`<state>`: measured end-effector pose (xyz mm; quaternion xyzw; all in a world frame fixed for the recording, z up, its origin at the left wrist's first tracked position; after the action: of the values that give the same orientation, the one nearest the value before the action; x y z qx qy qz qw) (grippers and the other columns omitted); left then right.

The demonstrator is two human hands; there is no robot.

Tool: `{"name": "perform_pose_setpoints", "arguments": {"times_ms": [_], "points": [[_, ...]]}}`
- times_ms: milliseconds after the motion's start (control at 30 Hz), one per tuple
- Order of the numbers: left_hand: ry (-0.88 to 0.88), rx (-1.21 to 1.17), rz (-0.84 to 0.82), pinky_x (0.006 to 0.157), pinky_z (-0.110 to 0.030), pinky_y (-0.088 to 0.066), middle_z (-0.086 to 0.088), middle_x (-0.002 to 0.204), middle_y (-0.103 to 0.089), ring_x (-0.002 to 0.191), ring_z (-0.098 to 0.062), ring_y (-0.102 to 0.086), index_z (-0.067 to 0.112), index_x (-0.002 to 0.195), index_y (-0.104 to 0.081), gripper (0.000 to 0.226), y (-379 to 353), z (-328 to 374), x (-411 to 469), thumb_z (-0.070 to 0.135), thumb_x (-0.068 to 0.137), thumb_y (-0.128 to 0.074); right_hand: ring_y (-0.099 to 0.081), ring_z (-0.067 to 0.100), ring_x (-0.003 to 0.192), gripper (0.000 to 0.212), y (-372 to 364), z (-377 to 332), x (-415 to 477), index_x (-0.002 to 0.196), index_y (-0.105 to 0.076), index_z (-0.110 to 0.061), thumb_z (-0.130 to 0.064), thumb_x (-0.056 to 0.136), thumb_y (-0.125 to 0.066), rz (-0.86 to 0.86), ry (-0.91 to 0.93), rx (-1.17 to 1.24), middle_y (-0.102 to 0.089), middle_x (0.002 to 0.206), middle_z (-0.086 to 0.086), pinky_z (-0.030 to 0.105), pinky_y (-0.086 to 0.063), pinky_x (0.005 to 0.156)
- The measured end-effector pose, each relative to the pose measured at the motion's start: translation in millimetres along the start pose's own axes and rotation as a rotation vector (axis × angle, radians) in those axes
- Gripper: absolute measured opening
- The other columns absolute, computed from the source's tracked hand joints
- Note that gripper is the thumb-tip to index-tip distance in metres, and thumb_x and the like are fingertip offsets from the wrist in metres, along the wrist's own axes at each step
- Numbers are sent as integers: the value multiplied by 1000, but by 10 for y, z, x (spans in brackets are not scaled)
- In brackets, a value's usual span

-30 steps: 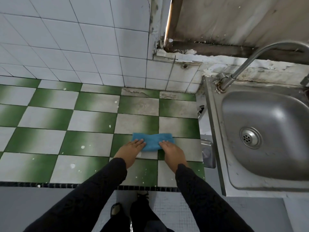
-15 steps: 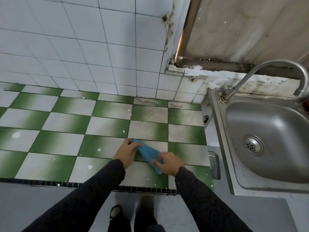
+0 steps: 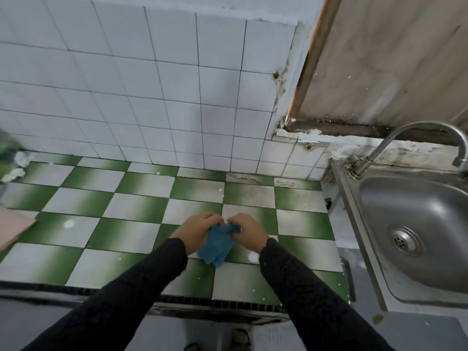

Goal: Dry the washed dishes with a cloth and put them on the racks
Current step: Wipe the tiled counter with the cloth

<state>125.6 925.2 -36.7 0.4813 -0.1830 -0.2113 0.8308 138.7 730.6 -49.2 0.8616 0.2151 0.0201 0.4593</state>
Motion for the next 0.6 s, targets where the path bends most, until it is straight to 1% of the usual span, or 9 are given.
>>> {"name": "perform_pose_setpoints", "arguments": {"times_ms": [100,167,233,300,367,467,500,533,600], "points": [[89,-14,-10,94,-28,-48,-8,127,-58,110,-27,-58,17,138,-52,58,123,-126,4,-8,86,-57,-61,33,88,9,71,-69,66,91,-65,-6,-4,84,-60,76,-30,53,-66,91,16,40,-48,76],[201,2,-43,98,-30,-46,-9,131,-55,115,-28,-55,16,143,-46,60,210,-255,10,-6,88,-53,-61,31,84,9,174,-149,102,92,-67,-6,-5,87,-60,127,-24,51,-68,88,14,35,-44,72],[187,93,-32,92,-37,-46,-14,120,-62,108,-34,-59,9,130,-58,41,327,-404,38,0,90,-53,-61,28,83,13,303,-185,140,93,-71,-8,-7,88,-60,197,-6,5,-70,87,10,32,-42,70],[143,137,80,77,-34,-45,-14,99,-67,89,-36,-63,5,107,-67,23,460,-497,78,4,88,-54,-61,24,82,18,452,-158,155,93,-74,-12,-6,86,-59,296,-16,-10,-72,86,6,33,-45,74],[89,116,197,69,-27,-40,-10,87,-64,75,-30,-60,5,93,-67,13,551,-488,98,6,87,-55,-62,22,83,22,559,-126,129,95,-75,-14,-5,85,-59,377,-31,28,-73,89,4,33,-47,77],[36,16,232,63,-20,-40,-3,86,-58,72,-18,-52,8,89,-61,10,497,-316,47,0,84,-62,-63,25,83,19,529,-100,24,95,-74,-9,-2,85,-60,406,-6,32,-73,89,7,35,-51,77],[38,-20,206,65,-19,-44,-2,89,-59,75,-16,-53,10,88,-59,11,424,-286,-2,1,84,-62,-64,25,82,17,454,-72,-29,96,-74,-8,-1,86,-62,394,-4,20,-73,89,8,36,-53,77],[41,-45,162,71,-20,-49,-2,97,-62,81,-16,-56,12,89,-58,10,332,-275,-67,3,85,-62,-64,25,82,15,350,-23,-94,97,-74,-9,-2,86,-65,372,-7,-2,-73,91,8,38,-54,79],[60,-56,18,86,-24,-52,-4,115,-64,97,-17,-60,13,96,-59,7,116,-274,-237,10,89,-59,-67,26,88,16,90,117,-283,101,-74,-10,-4,87,-67,277,-27,-64,-74,98,8,40,-56,87]]}}
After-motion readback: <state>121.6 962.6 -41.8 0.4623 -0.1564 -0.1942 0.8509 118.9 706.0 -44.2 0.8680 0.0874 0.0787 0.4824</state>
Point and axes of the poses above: each hand's wrist, its own x-axis towards the middle knuckle, its own y-axis out of the back of the hand, z = x × y, the point moved 1 cm from there along x, towards the middle knuckle
